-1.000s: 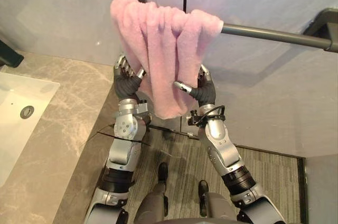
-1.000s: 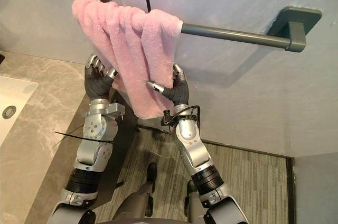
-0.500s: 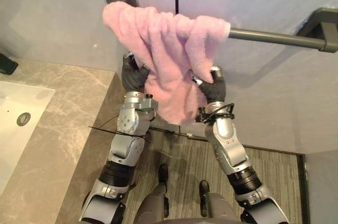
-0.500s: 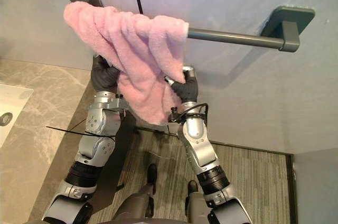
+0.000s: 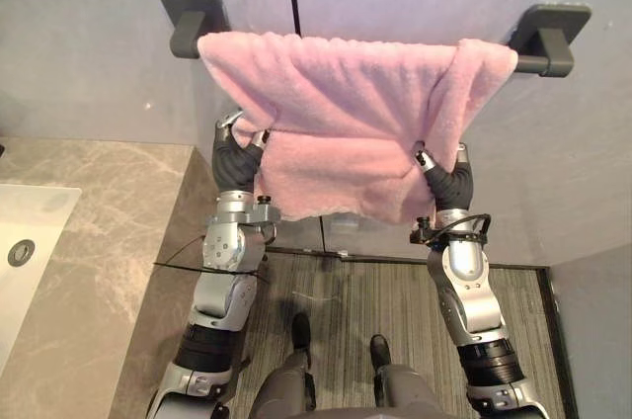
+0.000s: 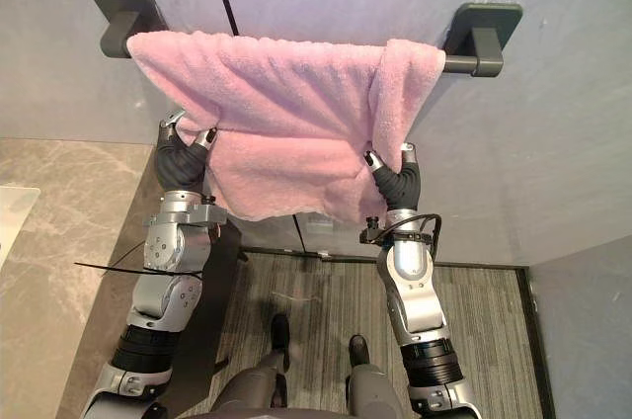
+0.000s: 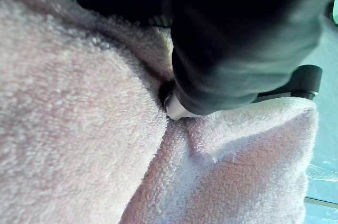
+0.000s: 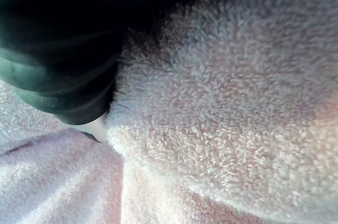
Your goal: Organize washtable
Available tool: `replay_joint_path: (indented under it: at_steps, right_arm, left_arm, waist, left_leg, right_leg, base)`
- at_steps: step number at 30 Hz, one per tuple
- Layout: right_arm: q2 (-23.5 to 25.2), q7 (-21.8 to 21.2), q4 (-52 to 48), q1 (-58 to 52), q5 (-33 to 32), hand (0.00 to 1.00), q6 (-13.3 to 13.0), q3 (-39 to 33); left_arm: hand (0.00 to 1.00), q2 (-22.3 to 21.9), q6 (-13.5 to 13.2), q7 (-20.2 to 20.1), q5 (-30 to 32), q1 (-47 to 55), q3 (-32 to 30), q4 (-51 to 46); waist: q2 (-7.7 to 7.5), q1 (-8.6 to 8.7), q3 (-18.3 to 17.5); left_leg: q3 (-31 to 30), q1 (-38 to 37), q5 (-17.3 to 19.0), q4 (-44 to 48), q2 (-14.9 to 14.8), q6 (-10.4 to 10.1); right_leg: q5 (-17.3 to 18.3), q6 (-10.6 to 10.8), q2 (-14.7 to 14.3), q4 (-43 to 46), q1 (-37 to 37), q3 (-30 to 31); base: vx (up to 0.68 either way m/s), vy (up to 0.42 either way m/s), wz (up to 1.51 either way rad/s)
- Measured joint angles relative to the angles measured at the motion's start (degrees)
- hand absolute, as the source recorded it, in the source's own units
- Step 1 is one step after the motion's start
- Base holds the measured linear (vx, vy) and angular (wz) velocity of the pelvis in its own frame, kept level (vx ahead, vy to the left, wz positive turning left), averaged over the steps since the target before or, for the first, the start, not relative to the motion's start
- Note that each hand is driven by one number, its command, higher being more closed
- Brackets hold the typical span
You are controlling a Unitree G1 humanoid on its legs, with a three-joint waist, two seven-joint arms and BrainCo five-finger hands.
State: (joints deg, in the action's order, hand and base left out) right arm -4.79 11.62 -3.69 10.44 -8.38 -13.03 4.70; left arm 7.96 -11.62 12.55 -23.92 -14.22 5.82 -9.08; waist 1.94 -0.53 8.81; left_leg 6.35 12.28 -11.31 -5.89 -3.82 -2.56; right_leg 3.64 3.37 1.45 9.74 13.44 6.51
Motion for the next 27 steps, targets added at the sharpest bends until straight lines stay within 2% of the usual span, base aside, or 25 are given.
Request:
replay_joint_path:
  at_steps: [6, 7, 11, 14, 16, 18, 19, 23, 27]
  right_arm:
    - [0.1, -1.8, 1.5, 0.0, -0.1, 0.00, -0.6, -0.1]
    - [0.2, -1.9, 2.5, 0.1, -0.1, 0.00, -0.8, -0.1]
    - [1.0, -1.9, 5.3, -0.2, -1.6, 0.00, -0.9, -0.5]
    - [0.9, -1.9, 8.1, -2.5, -2.4, 0.00, 0.0, -2.1]
    - [1.0, -2.3, 9.8, -7.6, -3.5, 0.00, 1.1, -3.3]
    - [0.8, -3.4, 11.3, -11.0, -4.0, 0.00, 1.4, -4.2]
    - [0.8, -4.3, 12.2, -13.1, -4.5, 0.00, 2.2, -4.4]
    - [0.8, -7.2, 14.2, -19.6, -4.5, 0.00, 3.3, -4.7]
    - [1.1, -11.1, 18.2, -26.1, -4.5, 0.00, 4.5, -4.1]
  left_arm:
    - [1.00, 0.0, 0.0, 0.0, 0.2, 2.6, -0.7, 0.2]
    - [0.00, 0.0, 0.0, 0.0, 0.6, 2.7, -1.4, 0.2]
    - [0.00, 0.0, 0.0, 0.3, 1.2, 4.4, -2.9, 0.4]
    - [0.00, -0.6, 0.2, 0.8, 4.5, 5.6, -5.7, 0.7]
    - [0.00, -1.0, 1.7, 1.2, 9.1, 9.0, -6.6, 0.8]
    - [0.00, -1.0, 2.7, 0.7, 11.5, 11.9, -6.3, 3.0]
    - [0.00, -1.0, 4.0, -0.1, 13.7, 13.6, -6.2, 5.1]
    - [0.00, -2.3, 6.5, -3.2, 19.2, 19.6, -5.3, 8.3]
    - [0.00, -3.7, 6.9, -8.3, 22.4, 28.6, -2.1, 11.7]
  waist:
    - [0.01, -0.10, 0.0]
    - [0.02, -0.08, 0.0]
    - [0.11, -0.06, -0.4]
    - [0.37, -0.10, -0.7]
    - [0.44, -0.20, -0.8]
    - [0.52, -0.19, -1.3]
    - [0.52, -0.12, -1.9]
    - [0.16, 0.05, -2.8]
    - [-0.17, -0.01, -4.3]
  left_leg:
    - [0.3, -0.1, 0.1, 0.0, 0.0, 0.1]
    - [0.4, -0.2, 0.1, 0.0, 0.1, 0.1]
    - [0.5, -1.2, 0.1, 0.0, 0.3, 0.2]
    - [0.2, -1.4, 0.1, 0.0, 0.7, 0.2]
    - [0.1, -2.4, 0.3, 0.0, 0.8, 0.7]
    - [0.0, -2.7, 0.7, 0.0, 0.6, 0.3]
    - [0.0, -2.7, 0.8, 0.0, 0.7, 0.4]
    - [0.1, -3.8, 1.3, 0.0, 0.7, 0.2]
    - [0.3, -5.0, 1.7, 0.0, 0.7, 0.3]
  right_leg:
    - [-1.0, 0.2, 0.0, -1.6, -0.6, 0.4]
    - [-1.2, 0.2, 0.1, -1.9, -0.8, 0.4]
    - [-1.7, 0.4, 0.3, -3.4, -2.4, 0.7]
    - [-2.0, 0.6, 0.5, -4.3, -3.2, 0.3]
    - [-2.2, 0.8, 0.8, -5.2, -4.8, 0.0]
    - [-2.3, 0.9, 1.0, -5.9, -5.5, 0.0]
    - [-2.4, 1.0, 1.2, -6.1, -5.5, 0.1]
    - [-2.7, 1.1, 1.4, -7.1, -7.0, 0.2]
    - [-2.5, 1.2, 1.4, -7.2, -8.2, 0.6]
  base:
    - [0.02, -0.027, -0.03]
    - [0.04, -0.032, -0.05]
    - [0.04, -0.025, -0.02]
    - [0.04, -0.018, 0.06]
    - [0.07, -0.024, 0.10]
    - [0.06, -0.024, -0.01]
    - [0.05, -0.011, -0.04]
    - [0.04, -0.012, -0.02]
    - [0.03, -0.014, -0.04]
